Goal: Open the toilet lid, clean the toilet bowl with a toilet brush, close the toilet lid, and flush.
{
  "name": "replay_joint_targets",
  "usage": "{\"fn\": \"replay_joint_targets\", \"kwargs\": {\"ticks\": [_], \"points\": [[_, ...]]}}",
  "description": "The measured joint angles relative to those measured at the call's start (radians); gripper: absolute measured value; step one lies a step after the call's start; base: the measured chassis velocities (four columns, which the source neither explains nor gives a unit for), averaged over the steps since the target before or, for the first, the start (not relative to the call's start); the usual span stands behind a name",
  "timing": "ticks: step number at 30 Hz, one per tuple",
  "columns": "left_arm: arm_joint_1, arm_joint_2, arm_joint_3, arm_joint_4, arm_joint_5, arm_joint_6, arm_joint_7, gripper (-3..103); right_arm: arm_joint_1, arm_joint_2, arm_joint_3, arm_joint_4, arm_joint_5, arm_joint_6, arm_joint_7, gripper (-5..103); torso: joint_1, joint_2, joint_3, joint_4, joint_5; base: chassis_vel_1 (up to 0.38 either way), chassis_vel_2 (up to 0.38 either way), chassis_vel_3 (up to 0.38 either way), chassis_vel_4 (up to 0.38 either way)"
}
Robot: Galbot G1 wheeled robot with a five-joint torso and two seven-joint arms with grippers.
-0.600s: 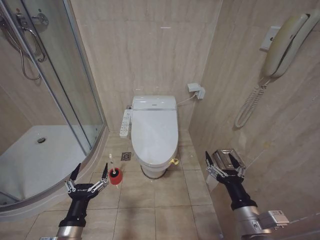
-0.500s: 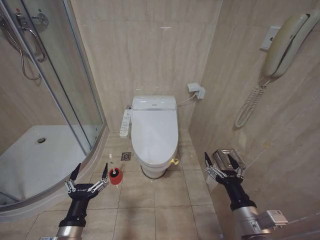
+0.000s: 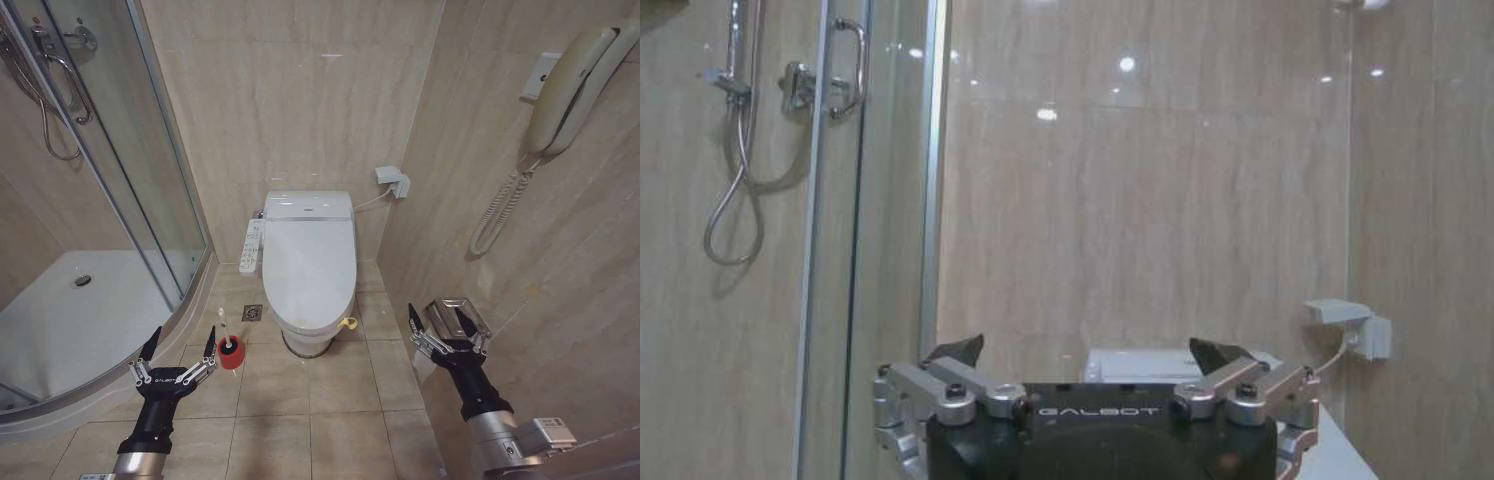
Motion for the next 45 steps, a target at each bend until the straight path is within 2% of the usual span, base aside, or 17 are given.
{"fn": "replay_joint_targets", "kwargs": {"ticks": [20, 45], "points": [[0.0, 0.0, 0.0, 0.0, 0.0, 0.0, 0.0, 100, -0.004, 0.006, -0.002, 0.01, 0.006, 0.007, -0.027, 100, 0.0, 0.0, 0.0, -0.0001, 0.0, -0.012, 0.008, 0.007, -0.011], [0.0, 0.0, 0.0, 0.0, 0.0, 0.0, 0.0, 100, -0.001, 0.007, -0.008, -0.003, -0.01, 0.017, -0.037, 100, 0.0, 0.0, 0.0, -0.0003, 0.0, -0.122, 0.115, 0.12, -0.121]]}}
